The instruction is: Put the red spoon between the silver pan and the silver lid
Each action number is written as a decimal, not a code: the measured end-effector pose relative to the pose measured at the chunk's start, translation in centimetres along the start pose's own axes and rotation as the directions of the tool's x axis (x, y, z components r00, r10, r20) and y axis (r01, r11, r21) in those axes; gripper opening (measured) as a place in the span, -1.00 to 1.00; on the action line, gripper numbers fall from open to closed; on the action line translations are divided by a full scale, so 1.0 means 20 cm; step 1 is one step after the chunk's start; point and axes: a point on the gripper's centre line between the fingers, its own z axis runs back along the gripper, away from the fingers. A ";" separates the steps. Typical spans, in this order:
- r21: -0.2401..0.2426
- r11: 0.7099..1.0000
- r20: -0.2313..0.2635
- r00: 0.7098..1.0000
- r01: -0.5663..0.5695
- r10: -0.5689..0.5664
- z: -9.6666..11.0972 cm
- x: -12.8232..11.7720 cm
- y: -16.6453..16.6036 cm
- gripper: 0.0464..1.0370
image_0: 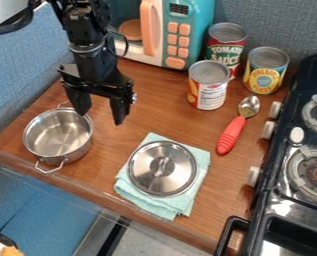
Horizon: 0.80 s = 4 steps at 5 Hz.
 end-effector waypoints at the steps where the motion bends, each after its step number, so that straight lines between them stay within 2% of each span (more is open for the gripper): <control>1: -0.007 1.000 -0.038 0.999 -0.006 0.005 -0.05 -0.02 -0.02 0.93; 2: -0.034 0.994 -0.032 0.994 0.100 -0.101 -0.06 0.10 -0.22 0.93; 3: -0.038 0.982 -0.007 0.982 0.186 -0.187 -0.06 0.22 -0.48 0.93; 4: -0.057 0.970 0.009 0.972 0.235 -0.235 -0.10 0.28 -0.74 0.93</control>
